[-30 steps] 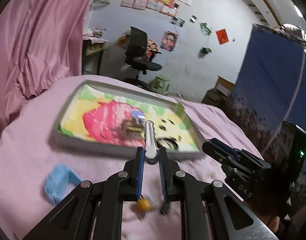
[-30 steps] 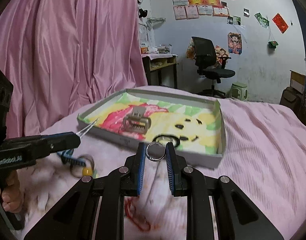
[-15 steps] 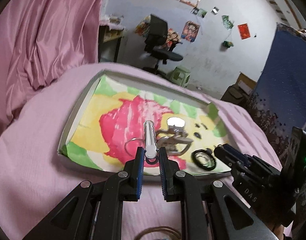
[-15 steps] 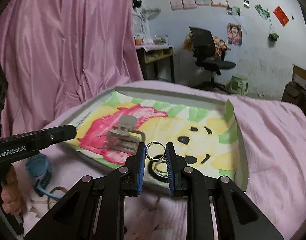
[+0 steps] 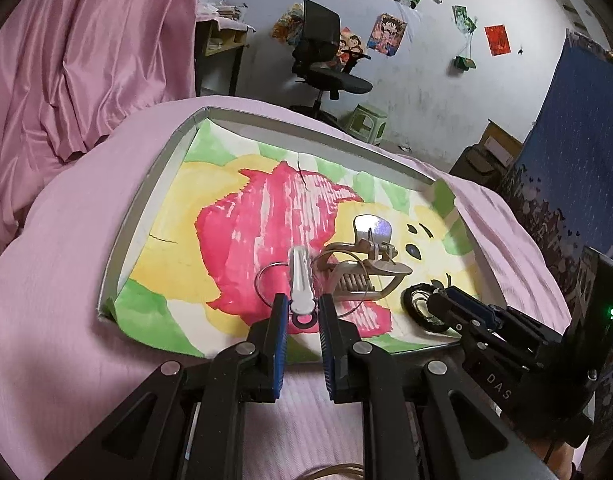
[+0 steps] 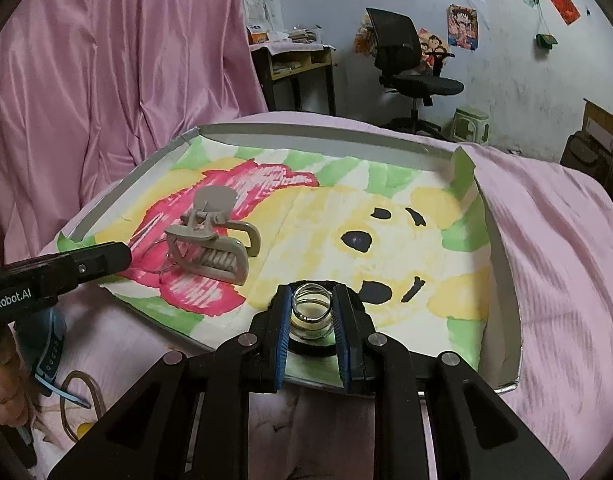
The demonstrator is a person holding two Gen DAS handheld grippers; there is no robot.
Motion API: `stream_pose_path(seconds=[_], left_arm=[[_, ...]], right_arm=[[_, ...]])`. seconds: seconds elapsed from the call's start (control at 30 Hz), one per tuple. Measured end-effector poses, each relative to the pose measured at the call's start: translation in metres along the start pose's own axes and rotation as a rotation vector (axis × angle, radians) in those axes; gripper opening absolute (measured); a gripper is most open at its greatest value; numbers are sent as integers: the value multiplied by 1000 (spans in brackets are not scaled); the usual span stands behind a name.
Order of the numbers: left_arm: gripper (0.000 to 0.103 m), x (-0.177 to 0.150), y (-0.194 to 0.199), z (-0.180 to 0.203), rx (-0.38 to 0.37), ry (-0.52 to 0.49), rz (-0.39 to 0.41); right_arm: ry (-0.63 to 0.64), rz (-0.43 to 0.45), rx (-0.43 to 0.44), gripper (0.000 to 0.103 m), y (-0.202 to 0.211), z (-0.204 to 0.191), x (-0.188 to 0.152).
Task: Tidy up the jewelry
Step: 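Place the white clip by the claw clip while the right tool drops the ring on the hair tie, then withdraw both tools from the tray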
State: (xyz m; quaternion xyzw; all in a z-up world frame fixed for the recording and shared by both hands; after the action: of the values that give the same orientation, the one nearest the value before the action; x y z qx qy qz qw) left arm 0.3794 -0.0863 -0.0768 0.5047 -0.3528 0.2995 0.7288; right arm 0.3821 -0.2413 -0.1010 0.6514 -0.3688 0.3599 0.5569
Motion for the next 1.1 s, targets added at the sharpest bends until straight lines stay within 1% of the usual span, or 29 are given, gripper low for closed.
stream_pose_path(seconds=[0.17, 0.27, 0.33, 0.43, 0.47, 0.5, 0.53, 0.57, 0.6, 0.63, 0.67, 0.73, 0.8, 0.87, 0.9, 0.93, 0.97, 1.1], left_arm=[[15, 0, 2, 1, -1, -1, 2], [15, 2, 4, 1, -5, -2, 16], [15, 3, 7, 1, 2, -14, 26], [15, 5, 13, 1, 10, -33, 42], [19, 4, 16, 1, 12, -40, 47], [21, 5, 20, 2, 16, -50, 56], [28, 4, 22, 1, 17, -54, 64], [36, 5, 27, 2, 18, -59, 79], [41, 5, 31, 1, 19, -61, 91], [50, 6, 34, 2, 22, -65, 105], [53, 7, 38, 2, 26, -71, 122], [54, 8, 47, 3, 32, -84, 151], [59, 10, 54, 4, 35, -92, 172], [70, 12, 65, 6, 39, -98, 207], [73, 12, 69, 6, 40, -100, 221], [78, 12, 73, 8, 40, -104, 234], [83, 13, 78, 9, 42, -109, 249], [93, 13, 97, 12, 56, -119, 299]], right_arm=[[-11, -8, 8, 19, -3, 1, -1], [-13, -8, 10, 22, -4, 1, 0], [-13, -3, 14, 31, -3, 0, 0], [-12, 32, 16, 35, 3, 0, 5], [-12, 41, 15, 35, 6, 0, 7], [-11, 60, 13, 38, 11, 0, 9], [-10, 78, 11, 43, 15, 0, 12], [-7, 98, 8, 45, 20, 0, 14], [-4, 114, 3, 48, 24, 0, 17], [-2, 127, 1, 49, 28, 0, 19], [-1, 142, 1, 50, 33, 0, 21], [-1, 166, -2, 55, 41, 0, 24], [-2, 189, -5, 59, 48, 1, 27], [-11, 220, -3, 63, 58, 2, 31], [-15, 230, -2, 68, 62, 4, 32], [-21, 243, 0, 72, 67, 4, 33], [-26, 256, 0, 74, 72, 6, 34], [-45, 306, 6, 92, 91, 8, 38]])
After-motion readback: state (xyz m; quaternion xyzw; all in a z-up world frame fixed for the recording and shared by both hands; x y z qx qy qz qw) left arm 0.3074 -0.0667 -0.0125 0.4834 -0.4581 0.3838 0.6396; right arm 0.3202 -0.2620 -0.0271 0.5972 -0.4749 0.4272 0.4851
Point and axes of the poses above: each gripper's, at about its wrist camera, not at the fingertips, and y roughly against the way its jaws point, z to its right, x to its top, the point moved 8 cm from there along -y, roughly the way its jaws point, and after that the axes turned 14 degrees about z, right-handed, at the moved point
